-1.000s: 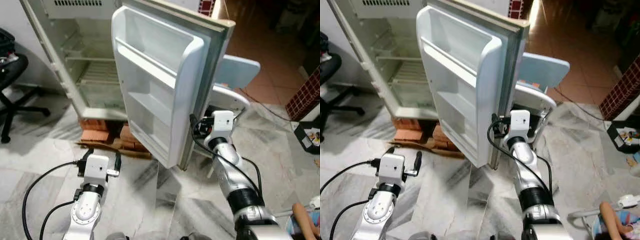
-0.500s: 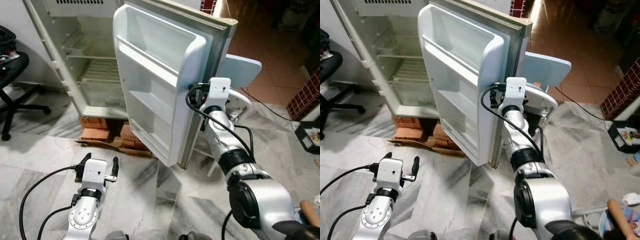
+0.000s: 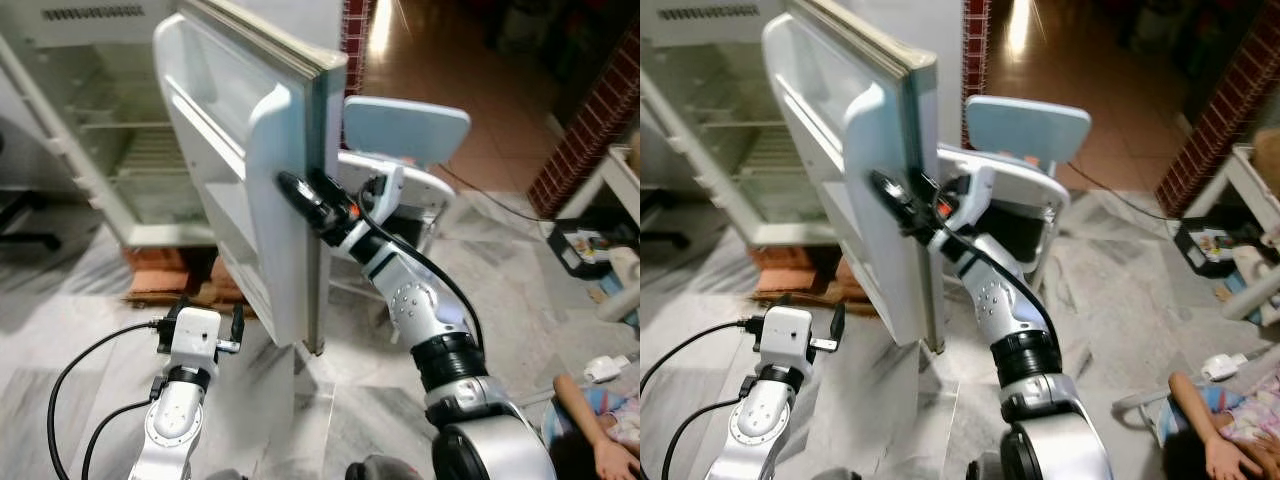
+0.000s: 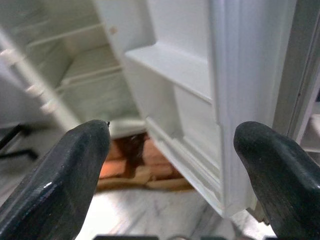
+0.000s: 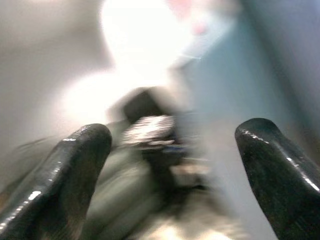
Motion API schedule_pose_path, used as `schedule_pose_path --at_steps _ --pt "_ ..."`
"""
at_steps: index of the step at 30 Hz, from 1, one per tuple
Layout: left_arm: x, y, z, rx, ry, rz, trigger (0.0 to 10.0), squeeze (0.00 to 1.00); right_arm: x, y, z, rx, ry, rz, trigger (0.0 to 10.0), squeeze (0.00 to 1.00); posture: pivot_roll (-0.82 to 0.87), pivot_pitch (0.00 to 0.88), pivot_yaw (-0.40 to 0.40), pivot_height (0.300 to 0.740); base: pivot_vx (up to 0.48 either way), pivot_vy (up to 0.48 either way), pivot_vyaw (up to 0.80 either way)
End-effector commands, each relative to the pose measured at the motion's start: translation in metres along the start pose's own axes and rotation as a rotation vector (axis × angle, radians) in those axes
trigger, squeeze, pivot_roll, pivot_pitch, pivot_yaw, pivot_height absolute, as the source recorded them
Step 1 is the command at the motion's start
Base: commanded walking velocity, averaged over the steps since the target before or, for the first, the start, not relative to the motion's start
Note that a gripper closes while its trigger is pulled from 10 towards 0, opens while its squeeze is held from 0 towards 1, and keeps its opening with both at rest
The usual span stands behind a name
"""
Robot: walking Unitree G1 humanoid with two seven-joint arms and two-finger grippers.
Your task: Restocking fridge
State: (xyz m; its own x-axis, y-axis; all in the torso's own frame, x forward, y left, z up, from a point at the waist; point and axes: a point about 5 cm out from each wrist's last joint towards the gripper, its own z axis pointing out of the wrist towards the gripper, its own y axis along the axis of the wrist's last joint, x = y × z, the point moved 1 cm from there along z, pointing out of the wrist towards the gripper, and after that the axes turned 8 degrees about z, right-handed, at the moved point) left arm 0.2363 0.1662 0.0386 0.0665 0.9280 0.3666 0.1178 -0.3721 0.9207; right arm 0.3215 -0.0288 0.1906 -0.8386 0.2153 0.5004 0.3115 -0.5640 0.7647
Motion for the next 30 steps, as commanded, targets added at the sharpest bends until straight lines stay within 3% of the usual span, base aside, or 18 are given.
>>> schedule_pose_path --at_steps 1,5,9,10,11,16,18,23,30 --pt "0.002 -0.007 -0.004 0.031 -0.001 0.012 10.0 0.0 0.005 -0.01 -0.013 0.078 0.073 0.034 10.0 0.0 0.04 0.055 -0.006 0.74 0.0 0.0 0.0" --pt "-0.003 -0.009 -0.006 0.038 -0.018 0.011 10.0 0.0 -0.005 -0.029 -0.053 0.239 0.034 0.015 10.0 0.0 0.03 0.059 -0.001 0.74 0.0 0.0 0.0" --pt "-0.003 -0.008 -0.005 0.036 -0.019 0.008 10.0 0.0 -0.016 -0.04 -0.074 0.318 -0.085 -0.075 10.0 0.0 0.03 0.061 -0.001 0.74 0.0 0.0 0.0" --pt "-0.001 -0.008 -0.003 0.043 -0.007 -0.003 10.0 0.0 -0.024 -0.041 -0.082 0.313 -0.191 -0.113 10.0 0.0 0.03 0.062 -0.003 0.74 0.0 0.0 0.0" --pt "-0.001 -0.008 -0.003 0.043 -0.007 -0.003 10.0 0.0 -0.024 -0.041 -0.082 0.313 -0.191 -0.113 10.0 0.0 0.03 0.062 -0.003 0.74 0.0 0.0 0.0" --pt "0.014 -0.005 -0.002 0.047 0.048 -0.019 10.0 0.0 -0.038 -0.03 -0.099 0.187 -0.439 -0.172 10.0 0.0 0.03 0.076 -0.014 0.74 0.0 0.0 0.0" --pt "0.02 -0.013 -0.006 0.086 0.088 -0.04 10.0 0.0 -0.047 -0.029 -0.111 0.146 -0.558 -0.218 10.0 0.0 0.03 0.078 -0.017 0.74 0.0 0.0 0.0" --pt "0.008 -0.015 -0.007 0.101 0.064 -0.054 10.0 0.0 -0.068 -0.026 -0.131 0.162 -0.734 -0.324 10.0 0.0 0.02 0.075 -0.011 0.74 0.0 0.0 0.0" --pt "0.005 -0.011 -0.002 0.094 0.061 -0.061 10.0 0.0 -0.075 -0.024 -0.136 0.143 -0.823 -0.335 10.0 0.0 0.02 0.069 -0.01 0.74 0.0 0.0 0.0"
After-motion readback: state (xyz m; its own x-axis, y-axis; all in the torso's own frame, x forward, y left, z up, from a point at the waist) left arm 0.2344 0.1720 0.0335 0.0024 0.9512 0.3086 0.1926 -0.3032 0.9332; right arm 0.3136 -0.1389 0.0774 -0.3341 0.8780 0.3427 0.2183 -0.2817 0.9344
